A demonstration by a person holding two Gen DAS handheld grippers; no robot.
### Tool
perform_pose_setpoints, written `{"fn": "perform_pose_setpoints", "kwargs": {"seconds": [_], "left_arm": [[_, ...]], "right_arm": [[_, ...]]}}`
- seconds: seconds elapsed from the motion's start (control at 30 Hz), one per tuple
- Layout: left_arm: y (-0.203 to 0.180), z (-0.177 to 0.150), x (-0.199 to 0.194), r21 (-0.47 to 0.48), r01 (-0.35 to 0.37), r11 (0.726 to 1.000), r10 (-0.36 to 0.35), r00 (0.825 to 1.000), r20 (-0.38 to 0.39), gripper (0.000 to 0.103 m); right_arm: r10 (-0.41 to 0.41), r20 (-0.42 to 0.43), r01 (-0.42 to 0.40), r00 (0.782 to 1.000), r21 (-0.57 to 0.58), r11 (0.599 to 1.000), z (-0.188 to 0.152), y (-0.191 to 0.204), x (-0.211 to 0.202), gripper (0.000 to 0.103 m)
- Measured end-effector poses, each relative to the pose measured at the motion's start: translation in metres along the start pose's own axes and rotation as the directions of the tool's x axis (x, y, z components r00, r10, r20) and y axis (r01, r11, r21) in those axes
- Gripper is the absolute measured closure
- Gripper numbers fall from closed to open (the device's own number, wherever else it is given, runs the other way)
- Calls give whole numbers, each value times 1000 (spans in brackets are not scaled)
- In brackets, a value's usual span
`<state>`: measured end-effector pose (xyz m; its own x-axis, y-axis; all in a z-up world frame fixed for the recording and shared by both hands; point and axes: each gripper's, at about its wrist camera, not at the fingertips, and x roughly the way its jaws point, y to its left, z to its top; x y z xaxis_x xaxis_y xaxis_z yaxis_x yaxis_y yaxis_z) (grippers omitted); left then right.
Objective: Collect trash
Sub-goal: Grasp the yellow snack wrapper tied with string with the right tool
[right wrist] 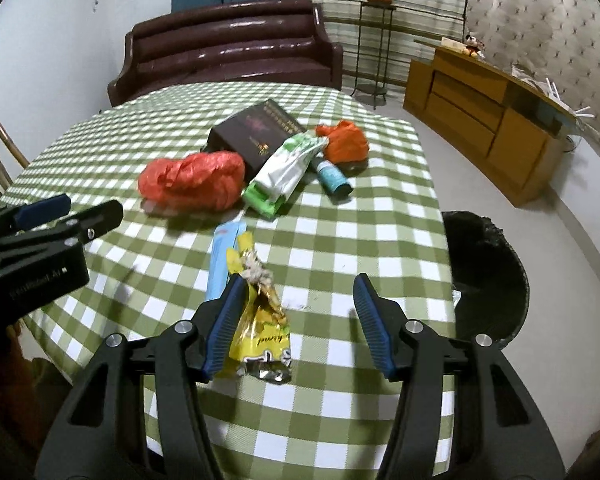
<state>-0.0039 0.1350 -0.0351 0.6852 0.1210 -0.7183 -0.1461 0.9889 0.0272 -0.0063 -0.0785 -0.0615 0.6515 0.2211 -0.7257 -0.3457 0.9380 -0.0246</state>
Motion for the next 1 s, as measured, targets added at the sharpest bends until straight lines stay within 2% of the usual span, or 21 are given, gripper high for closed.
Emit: {"fn": "perform_pose_setpoints", "kwargs": {"seconds": [0.07,0.17,0.23,0.37,0.4,0.73,0.83,0.87,1.0], "left_arm": [[0,-1,0,-3,5,1000,-5,1000,-4,34],[-2,-2,1,-5,10,1000,-10,1000,-9,34],[-3,-2,1,-6,16,1000,-16,1000,-13,34],[-7,-3,1,0,23,1000,-23,1000,-16,34],[-8,-3,1,2,25,1000,-25,1000,-17,34],[-6,-4,1,-13,23,1000,-23,1000,-19,34],[-4,-4,2,-18,23,1000,-23,1000,-21,34],[-3,-4,2,-20,22,1000,-23,999,-22,34],[-1,-5,2,-25,21,999,-22,1000,-22,34]], "right_arm": [[7,-12,-7,1000,-5,1000,-2,2,3,55],[9,-9,-9,1000,-5,1000,-3,3,3,56],[13,-8,-13,1000,-11,1000,-3,4,3,62],[30,-7,-31,1000,-32,999,-4,8,1,79],[30,-7,-30,1000,-36,999,-5,9,0,80],[60,-8,-60,998,10,998,-4,3,2,78],[60,-4,-60,998,7,998,-3,2,1,75],[57,3,-57,998,7,998,-3,2,0,71],[58,14,-58,998,11,998,0,0,-3,69]]}}
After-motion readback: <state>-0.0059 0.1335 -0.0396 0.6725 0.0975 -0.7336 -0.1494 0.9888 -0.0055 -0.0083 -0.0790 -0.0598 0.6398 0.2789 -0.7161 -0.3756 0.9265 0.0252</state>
